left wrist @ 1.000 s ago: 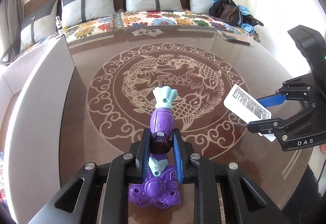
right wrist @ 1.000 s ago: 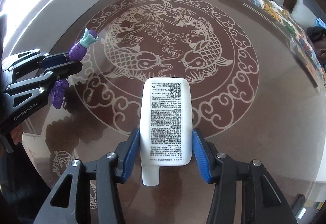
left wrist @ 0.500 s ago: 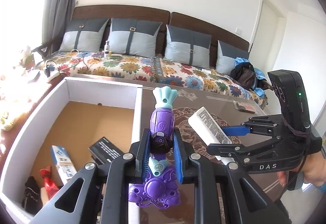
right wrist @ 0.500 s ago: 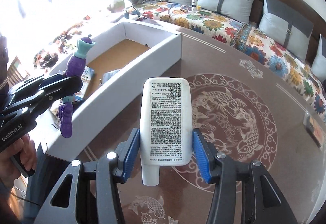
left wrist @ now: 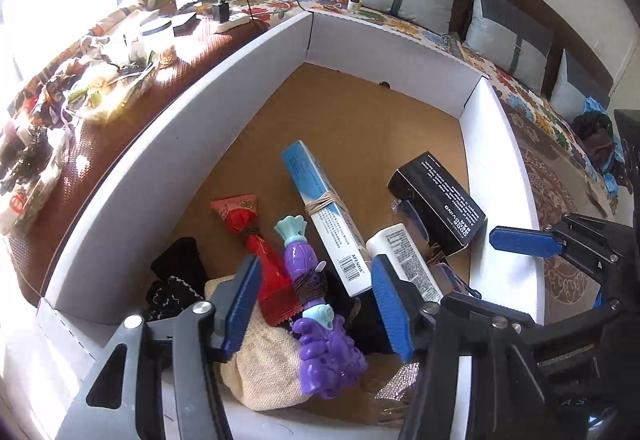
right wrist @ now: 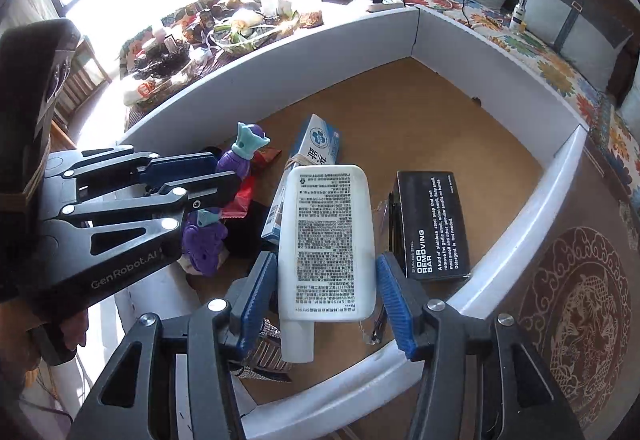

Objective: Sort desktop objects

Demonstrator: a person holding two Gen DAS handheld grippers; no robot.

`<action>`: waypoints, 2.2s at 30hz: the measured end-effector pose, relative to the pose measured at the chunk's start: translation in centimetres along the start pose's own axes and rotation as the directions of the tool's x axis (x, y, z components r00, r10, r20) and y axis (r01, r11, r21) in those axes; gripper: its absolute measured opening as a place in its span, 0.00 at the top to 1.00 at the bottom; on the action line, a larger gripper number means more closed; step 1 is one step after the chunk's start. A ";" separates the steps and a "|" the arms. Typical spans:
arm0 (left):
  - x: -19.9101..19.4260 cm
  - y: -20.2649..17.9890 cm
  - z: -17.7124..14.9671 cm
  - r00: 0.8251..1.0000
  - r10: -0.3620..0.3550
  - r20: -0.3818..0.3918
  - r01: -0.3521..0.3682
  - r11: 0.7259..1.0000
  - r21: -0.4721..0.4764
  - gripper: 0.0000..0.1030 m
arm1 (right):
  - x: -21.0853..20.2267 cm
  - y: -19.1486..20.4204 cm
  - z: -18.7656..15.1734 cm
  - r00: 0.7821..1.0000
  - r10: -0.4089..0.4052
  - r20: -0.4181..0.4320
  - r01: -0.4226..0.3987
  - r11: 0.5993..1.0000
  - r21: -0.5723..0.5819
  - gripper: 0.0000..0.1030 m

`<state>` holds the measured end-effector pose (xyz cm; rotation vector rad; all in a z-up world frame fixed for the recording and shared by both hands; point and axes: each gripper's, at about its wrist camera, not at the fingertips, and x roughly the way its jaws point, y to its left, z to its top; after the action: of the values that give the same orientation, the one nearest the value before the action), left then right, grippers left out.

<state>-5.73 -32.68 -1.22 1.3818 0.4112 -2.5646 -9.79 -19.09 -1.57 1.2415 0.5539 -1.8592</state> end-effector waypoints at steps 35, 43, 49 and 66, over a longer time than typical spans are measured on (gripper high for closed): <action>-7.3 -0.3 -1.9 0.954 0.298 0.041 -0.295 0.953 -0.070 0.03 | -7.9 -3.2 -3.4 0.971 -0.202 0.124 0.185 0.973 0.140 0.00; -8.9 0.6 -2.3 0.961 0.263 0.082 -0.252 0.960 -0.119 0.03 | -9.6 -2.7 -3.7 0.938 -0.282 0.203 0.259 0.957 0.129 0.00; -9.9 0.6 -2.1 0.947 0.299 0.116 -0.285 0.951 -0.121 0.03 | -9.8 -2.0 -3.7 0.932 -0.289 0.218 0.274 0.957 0.098 0.00; -10.7 -1.2 -2.1 0.948 0.275 0.161 -0.262 0.960 -0.100 0.03 | -9.4 -2.3 -4.0 0.946 -0.250 0.209 0.231 0.967 0.111 0.00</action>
<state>1.34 -30.36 6.85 1.0916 0.2686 -2.3923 -7.74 -11.28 5.06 1.0380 0.5261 -2.2144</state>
